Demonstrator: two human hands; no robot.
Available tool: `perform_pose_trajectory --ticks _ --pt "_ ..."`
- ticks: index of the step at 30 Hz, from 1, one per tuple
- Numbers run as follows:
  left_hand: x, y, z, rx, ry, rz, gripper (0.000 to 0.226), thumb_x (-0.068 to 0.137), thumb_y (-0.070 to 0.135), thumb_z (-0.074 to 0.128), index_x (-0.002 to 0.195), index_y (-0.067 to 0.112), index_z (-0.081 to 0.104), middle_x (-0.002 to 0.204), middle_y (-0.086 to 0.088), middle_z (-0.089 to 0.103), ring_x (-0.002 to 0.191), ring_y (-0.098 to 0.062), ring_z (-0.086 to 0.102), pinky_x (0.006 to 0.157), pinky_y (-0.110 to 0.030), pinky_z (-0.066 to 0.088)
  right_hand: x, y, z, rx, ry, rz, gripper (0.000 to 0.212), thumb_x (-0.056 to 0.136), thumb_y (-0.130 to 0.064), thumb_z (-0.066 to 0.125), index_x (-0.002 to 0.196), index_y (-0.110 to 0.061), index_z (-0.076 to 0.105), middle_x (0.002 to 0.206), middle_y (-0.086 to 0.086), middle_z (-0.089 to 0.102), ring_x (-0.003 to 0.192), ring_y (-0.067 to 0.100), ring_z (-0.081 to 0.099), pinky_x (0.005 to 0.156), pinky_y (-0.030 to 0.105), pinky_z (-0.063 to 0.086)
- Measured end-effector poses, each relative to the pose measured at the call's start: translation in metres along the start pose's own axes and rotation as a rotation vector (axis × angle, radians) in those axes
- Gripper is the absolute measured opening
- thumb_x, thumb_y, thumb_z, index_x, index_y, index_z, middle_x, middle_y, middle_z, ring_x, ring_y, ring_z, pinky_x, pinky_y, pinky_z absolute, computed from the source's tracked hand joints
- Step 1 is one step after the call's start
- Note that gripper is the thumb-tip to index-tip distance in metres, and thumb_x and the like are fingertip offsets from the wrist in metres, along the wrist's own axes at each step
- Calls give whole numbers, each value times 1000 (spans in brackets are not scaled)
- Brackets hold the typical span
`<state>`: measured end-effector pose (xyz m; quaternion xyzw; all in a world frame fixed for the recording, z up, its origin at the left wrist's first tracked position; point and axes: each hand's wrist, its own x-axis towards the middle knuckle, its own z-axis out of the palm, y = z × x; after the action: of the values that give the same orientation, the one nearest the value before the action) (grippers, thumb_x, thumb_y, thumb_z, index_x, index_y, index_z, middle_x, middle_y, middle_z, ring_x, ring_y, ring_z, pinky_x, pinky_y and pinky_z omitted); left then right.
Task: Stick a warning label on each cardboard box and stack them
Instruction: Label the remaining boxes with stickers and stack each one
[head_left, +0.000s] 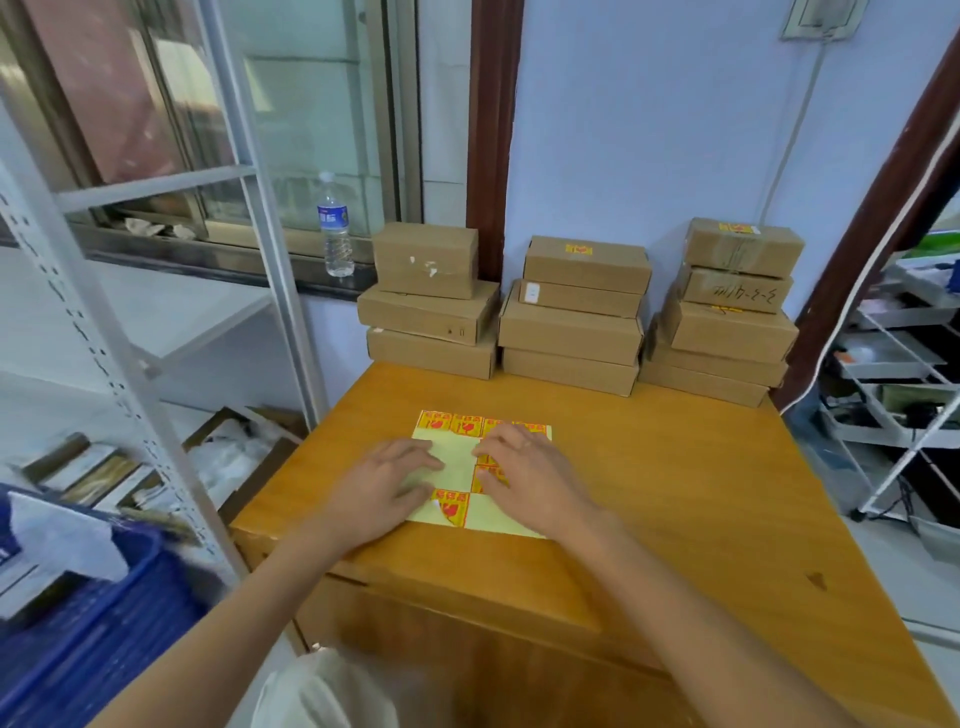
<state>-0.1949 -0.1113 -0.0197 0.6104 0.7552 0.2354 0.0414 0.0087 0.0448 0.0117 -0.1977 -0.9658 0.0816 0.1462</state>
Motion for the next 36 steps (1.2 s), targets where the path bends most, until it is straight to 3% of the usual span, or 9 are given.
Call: perform_pose_trajectory --ticks 6,9,15,19,23,25,30,33,36 --pt "2 3 0 60 18 -2 38 91 48 50 125 34 61 136 14 54 126 -11 46 104 -38 44 28 -49 5 134 -97 33 40 94 -66 53 109 -30 58 114 -11 55 106 16 52 92 37 42" --pt "4 1 0 60 60 -27 36 91 41 54 124 30 63 137 10 58 132 -16 44 113 -40 39 38 -49 6 178 -125 53 39 94 -68 51 99 -30 56 107 -11 55 98 16 52 81 35 42" --pt "5 -3 4 24 74 -173 36 100 34 53 135 34 56 156 10 44 152 -19 22 125 -42 22 80 -23 3 190 -15 78 20 101 -47 53 99 -31 64 103 -11 58 94 14 61 78 39 53" --pt "5 -5 1 -11 166 -283 41 103 22 50 143 31 50 162 8 35 155 -21 14 126 -45 18 149 -2 -27 163 132 107 16 101 -38 58 111 -27 65 116 -8 59 101 11 62 88 40 57" --pt "7 -4 -7 -177 320 -421 43 102 32 53 145 32 47 162 11 33 155 -18 13 127 -44 16 218 8 -71 43 258 119 40 98 -37 64 135 -24 54 135 3 53 113 18 59 84 34 54" --pt "5 -8 -9 -58 363 -459 51 100 50 48 148 35 44 163 12 30 156 -18 7 127 -46 6 250 9 -87 -10 268 126 63 92 -44 71 145 -22 46 145 8 46 127 25 52 91 41 53" --pt "8 -1 -3 157 255 -452 78 89 80 16 157 42 23 169 11 3 155 -16 -18 126 -48 -9 314 16 -102 -84 -22 147 122 75 -65 82 165 -24 11 172 18 4 158 39 5 125 57 19" --pt "10 2 -7 147 245 -467 84 86 84 9 158 43 19 169 13 -3 154 -14 -21 127 -49 -5 339 26 -97 -83 -111 165 127 72 -67 83 166 -33 4 173 16 -6 159 39 -7 125 60 9" --pt "10 3 -9 126 242 -467 85 85 86 8 157 43 18 168 15 -5 154 -14 -19 127 -49 -4 344 37 -81 -63 -65 166 113 77 -56 84 164 -40 14 171 12 12 158 35 4 119 61 29"
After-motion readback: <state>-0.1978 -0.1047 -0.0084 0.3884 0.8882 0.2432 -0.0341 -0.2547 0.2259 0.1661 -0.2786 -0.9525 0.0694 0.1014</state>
